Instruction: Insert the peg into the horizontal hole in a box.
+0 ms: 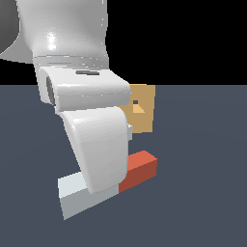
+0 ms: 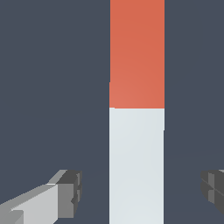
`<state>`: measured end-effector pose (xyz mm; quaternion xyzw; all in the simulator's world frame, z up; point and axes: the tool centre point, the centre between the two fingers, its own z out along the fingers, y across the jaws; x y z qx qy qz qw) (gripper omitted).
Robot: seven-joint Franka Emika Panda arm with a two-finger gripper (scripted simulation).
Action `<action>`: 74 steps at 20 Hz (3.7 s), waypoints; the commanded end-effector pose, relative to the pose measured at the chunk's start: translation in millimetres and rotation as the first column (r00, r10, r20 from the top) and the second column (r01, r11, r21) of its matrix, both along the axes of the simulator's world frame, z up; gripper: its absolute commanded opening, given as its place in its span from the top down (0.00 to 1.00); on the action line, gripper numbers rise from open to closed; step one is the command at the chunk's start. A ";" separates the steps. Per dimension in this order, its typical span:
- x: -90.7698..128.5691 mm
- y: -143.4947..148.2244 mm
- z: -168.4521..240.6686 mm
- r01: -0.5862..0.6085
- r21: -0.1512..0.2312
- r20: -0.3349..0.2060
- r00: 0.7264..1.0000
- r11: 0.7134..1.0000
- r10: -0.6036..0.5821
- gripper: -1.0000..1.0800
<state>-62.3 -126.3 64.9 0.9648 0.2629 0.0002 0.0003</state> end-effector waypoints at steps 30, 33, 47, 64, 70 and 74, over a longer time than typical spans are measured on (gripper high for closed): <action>9.5 2.9 -37.9 -0.054 0.000 -0.001 0.999 0.999 0.054 1.00; 20.2 7.1 -32.8 -0.114 -0.001 -0.001 0.994 0.994 0.114 1.00; 97.2 68.7 10.8 -0.589 -0.002 -0.002 0.808 0.808 0.589 1.00; 128.5 146.4 45.2 -0.870 0.000 -0.001 0.493 0.493 0.870 1.00; 128.8 148.3 45.9 -0.875 0.000 -0.001 0.484 0.484 0.875 1.00; 128.8 149.4 48.2 -0.879 -0.002 0.001 0.476 0.476 0.879 1.00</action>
